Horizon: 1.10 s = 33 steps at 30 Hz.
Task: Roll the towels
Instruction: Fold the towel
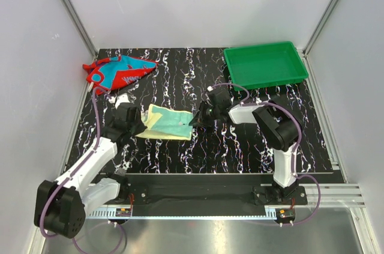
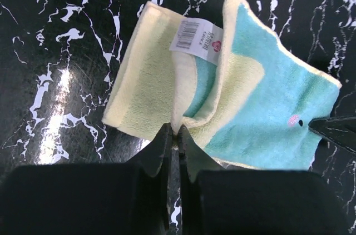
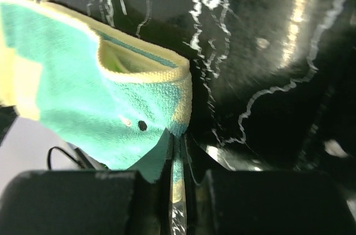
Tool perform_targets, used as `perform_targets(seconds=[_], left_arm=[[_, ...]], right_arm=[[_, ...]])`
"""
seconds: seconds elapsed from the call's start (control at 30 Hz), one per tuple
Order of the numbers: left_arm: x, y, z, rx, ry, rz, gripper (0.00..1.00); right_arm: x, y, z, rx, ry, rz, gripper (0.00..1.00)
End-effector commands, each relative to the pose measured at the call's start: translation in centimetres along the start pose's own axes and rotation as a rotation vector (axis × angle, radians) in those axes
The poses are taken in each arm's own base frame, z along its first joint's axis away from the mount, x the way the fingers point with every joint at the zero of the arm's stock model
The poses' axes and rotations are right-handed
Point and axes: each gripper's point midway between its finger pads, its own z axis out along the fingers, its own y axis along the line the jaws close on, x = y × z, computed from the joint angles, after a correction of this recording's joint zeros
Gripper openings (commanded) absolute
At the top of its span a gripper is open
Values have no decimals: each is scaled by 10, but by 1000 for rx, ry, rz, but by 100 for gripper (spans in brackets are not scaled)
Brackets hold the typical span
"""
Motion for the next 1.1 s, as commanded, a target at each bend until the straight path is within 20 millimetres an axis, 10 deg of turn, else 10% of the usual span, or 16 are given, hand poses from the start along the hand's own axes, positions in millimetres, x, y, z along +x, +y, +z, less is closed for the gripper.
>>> perform_targets(seconds=[0.0,0.43,0.63,0.77,1.07], left_arm=[[-13,2,-5,-11,-63,-4,0],[27,5,23,-19,58,-95,1],[28,7,24,-40,66,-101,44],[15,8,17,-56,37,-72,82],[-45,-23,-5,30,-112,-17,77]], right_arm=[[2,-35,-16,211,-16,-33,5],[2,-60,-48,382,-35,-113,12],[8,-69,-51,403,-24,-123,64],[9,-70,-58,419,-25,-136,79],[8,-55,-88,405,-80,-159,80]])
